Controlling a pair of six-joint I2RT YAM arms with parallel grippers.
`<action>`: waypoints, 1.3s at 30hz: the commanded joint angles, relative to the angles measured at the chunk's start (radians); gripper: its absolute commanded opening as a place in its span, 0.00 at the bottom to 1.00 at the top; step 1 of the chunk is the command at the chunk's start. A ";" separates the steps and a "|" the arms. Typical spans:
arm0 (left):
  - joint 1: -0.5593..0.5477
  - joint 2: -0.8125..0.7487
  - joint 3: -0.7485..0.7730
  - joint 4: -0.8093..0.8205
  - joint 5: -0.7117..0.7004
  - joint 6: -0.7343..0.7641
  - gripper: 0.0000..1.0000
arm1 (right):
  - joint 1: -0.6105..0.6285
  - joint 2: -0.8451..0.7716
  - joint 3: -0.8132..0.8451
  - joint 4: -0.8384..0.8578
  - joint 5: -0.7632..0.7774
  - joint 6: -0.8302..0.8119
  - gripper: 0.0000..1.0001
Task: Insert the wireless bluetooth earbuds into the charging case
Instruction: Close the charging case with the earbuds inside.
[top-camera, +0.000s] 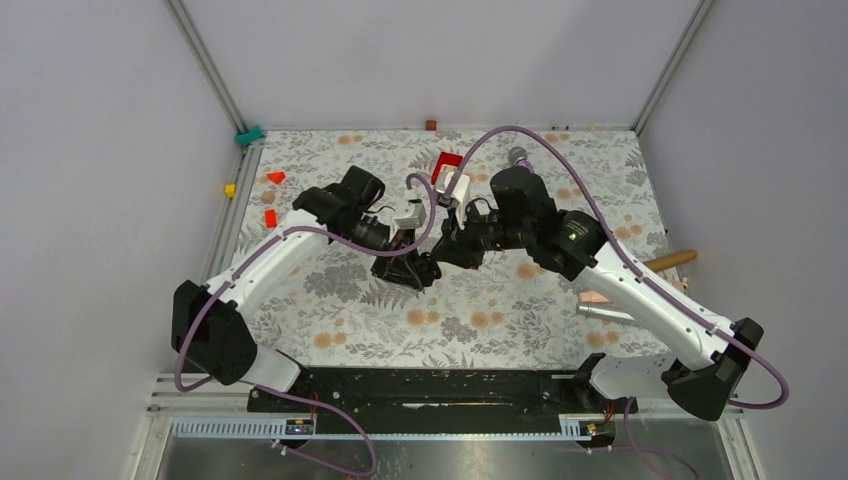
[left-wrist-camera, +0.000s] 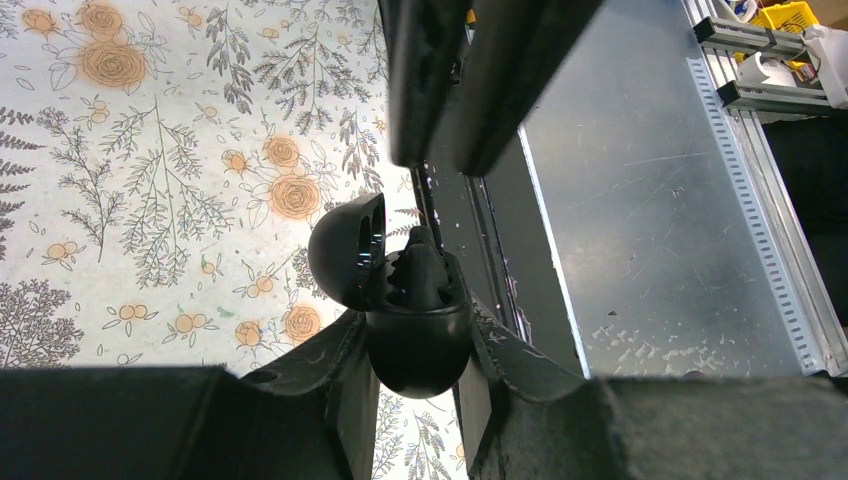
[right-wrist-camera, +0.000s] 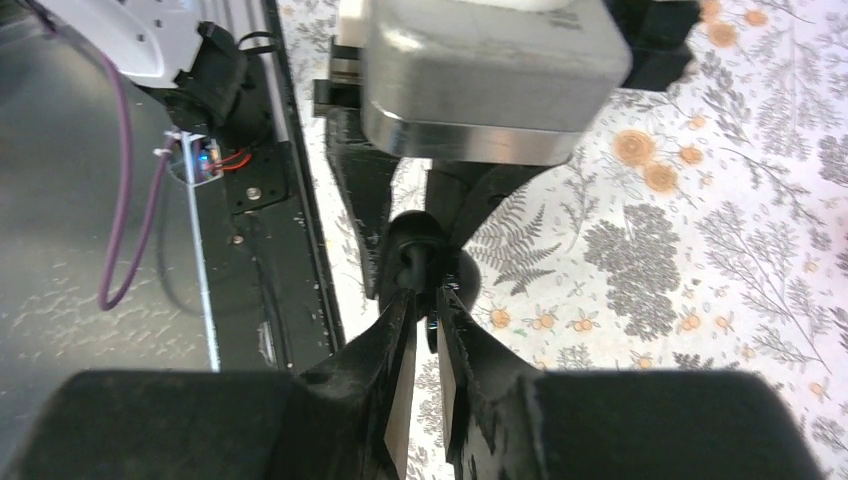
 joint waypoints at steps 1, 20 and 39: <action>-0.005 -0.022 0.009 0.019 0.022 0.008 0.00 | 0.008 -0.013 -0.014 0.033 0.107 -0.039 0.19; -0.004 -0.052 0.003 0.018 0.003 0.013 0.00 | -0.001 -0.017 -0.100 0.055 0.091 -0.113 0.19; 0.002 -0.051 0.000 0.019 0.001 0.017 0.00 | -0.001 -0.010 -0.111 0.039 -0.022 -0.108 0.19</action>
